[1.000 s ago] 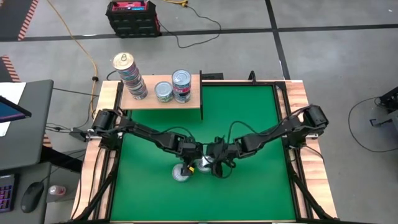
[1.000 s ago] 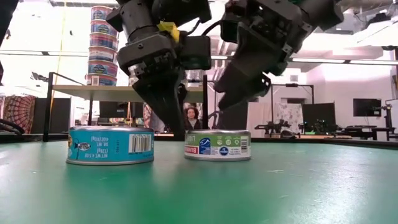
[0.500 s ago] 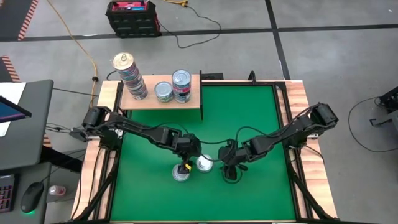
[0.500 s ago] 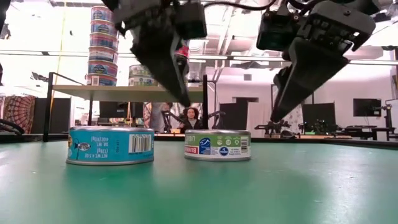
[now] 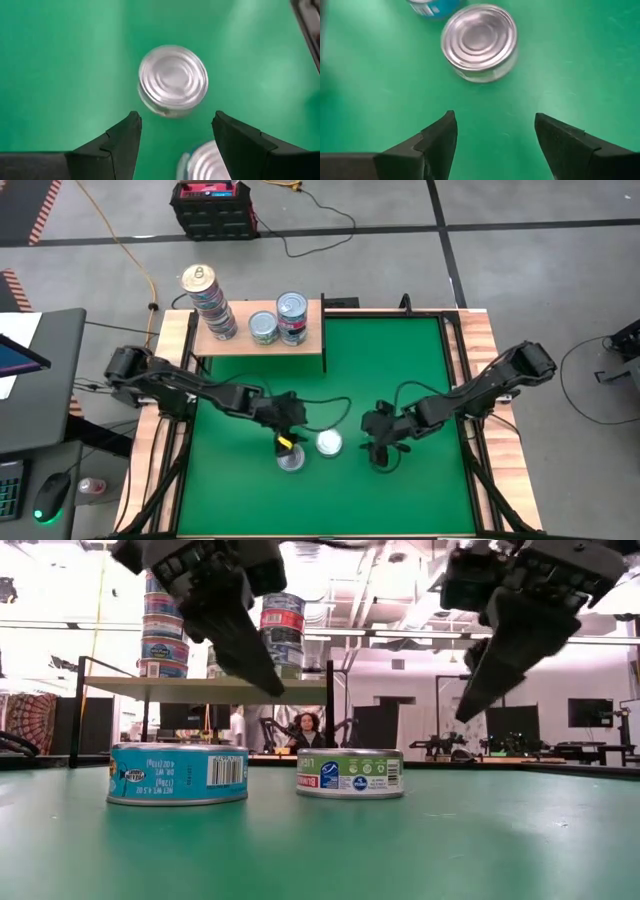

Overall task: Stack canned seafood by type on shelf
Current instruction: Stack the green tuna can on top of the green tuna cans on the shelf

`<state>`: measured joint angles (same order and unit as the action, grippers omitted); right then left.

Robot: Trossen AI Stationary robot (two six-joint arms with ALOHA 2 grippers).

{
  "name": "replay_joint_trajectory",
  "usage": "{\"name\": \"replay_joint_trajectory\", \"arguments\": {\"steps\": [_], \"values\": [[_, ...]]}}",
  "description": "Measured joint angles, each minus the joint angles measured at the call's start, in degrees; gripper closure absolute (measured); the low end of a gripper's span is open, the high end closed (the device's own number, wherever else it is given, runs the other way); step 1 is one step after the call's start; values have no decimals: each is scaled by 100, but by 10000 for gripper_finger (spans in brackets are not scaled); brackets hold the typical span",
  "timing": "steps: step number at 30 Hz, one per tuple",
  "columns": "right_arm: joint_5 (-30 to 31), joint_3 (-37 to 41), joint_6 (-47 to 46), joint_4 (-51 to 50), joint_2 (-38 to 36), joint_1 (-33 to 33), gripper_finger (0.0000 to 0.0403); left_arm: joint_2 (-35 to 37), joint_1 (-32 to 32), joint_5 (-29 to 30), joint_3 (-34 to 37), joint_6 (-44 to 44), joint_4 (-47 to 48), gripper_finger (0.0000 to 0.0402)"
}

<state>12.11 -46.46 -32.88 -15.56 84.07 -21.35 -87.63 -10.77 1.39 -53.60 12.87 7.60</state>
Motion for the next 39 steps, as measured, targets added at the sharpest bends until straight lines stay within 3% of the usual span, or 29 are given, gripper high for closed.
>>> {"name": "replay_joint_trajectory", "arguments": {"steps": [3, 7, 13, 26, 30, 39], "values": [[115, 643, -207, 1021, -202, -113, 113, 162, -109, 308, 610, -282, -1142, 168], [766, 1312, 175, 2357, 20, -248, 113, -106, -165, 331, 1105, -693, -2465, 168], [880, 1532, 673, 3947, 924, -114, 113, -729, -133, 365, 1136, -419, -2489, 168], [957, 770, 944, 4174, 2168, -7, 113, -805, -137, 350, 1105, -1056, -2169, 168], [960, 625, 958, 4173, 2290, 29, 113, -808, -102, 474, 1105, -1054, -2235, 168], [919, 613, 940, 4179, 2296, 51, 113, -1089, 47, 134, 1108, -849, -1980, 168]]}}
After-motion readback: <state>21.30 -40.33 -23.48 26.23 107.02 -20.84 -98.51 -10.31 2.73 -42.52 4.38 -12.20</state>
